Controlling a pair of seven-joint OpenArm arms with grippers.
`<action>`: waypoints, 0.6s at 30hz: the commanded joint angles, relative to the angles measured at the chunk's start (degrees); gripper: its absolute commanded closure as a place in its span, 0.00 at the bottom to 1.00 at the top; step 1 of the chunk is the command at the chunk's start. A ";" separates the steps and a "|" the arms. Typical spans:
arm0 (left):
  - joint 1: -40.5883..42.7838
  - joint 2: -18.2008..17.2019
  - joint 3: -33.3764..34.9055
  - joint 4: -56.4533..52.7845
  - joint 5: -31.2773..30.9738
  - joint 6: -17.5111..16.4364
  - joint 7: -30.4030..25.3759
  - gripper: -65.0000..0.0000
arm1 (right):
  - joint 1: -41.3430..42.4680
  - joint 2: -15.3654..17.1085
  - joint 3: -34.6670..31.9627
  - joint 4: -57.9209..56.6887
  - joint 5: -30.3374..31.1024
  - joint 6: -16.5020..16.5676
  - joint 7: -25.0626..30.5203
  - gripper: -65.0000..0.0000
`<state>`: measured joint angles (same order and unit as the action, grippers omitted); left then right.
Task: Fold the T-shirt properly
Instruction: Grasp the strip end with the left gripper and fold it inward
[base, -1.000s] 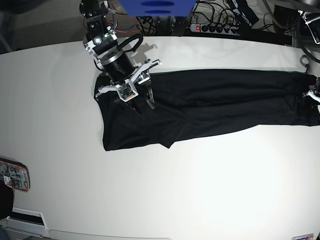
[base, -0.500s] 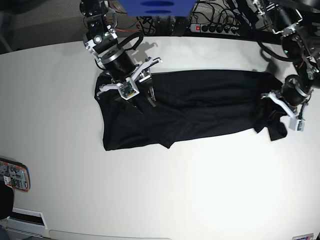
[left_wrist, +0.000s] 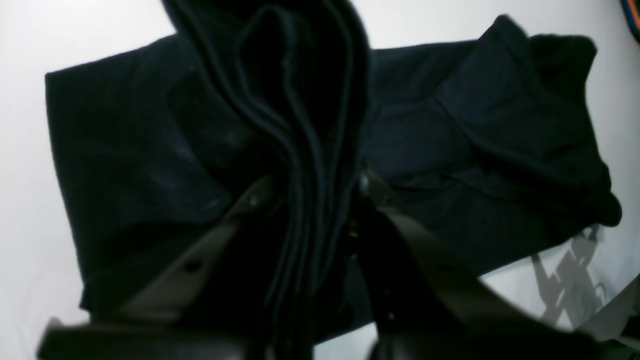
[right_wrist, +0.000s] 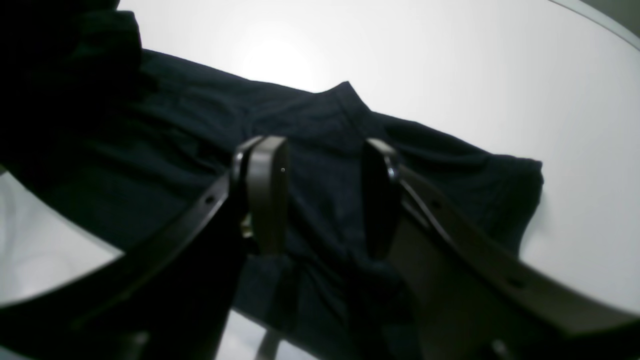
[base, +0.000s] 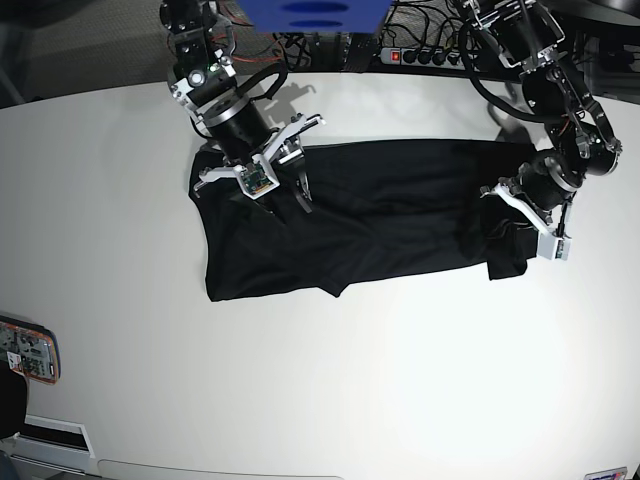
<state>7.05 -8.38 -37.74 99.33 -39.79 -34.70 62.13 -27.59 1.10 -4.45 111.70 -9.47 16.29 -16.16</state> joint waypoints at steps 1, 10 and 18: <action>-0.59 0.07 1.21 0.93 -1.22 -0.34 -1.07 1.00 | 0.21 -0.09 -0.08 1.22 0.64 0.01 1.97 0.66; 0.56 -2.12 11.58 0.93 -1.66 -0.34 -0.90 0.64 | 0.03 -0.09 0.01 1.22 0.64 0.01 1.97 0.66; 0.12 -1.77 14.04 1.02 -1.84 -0.34 -0.90 0.54 | 0.03 -0.09 0.18 1.22 0.64 0.01 1.97 0.66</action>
<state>7.94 -10.00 -23.66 99.33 -40.32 -34.74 62.19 -27.64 1.10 -4.34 111.70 -9.47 16.34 -15.97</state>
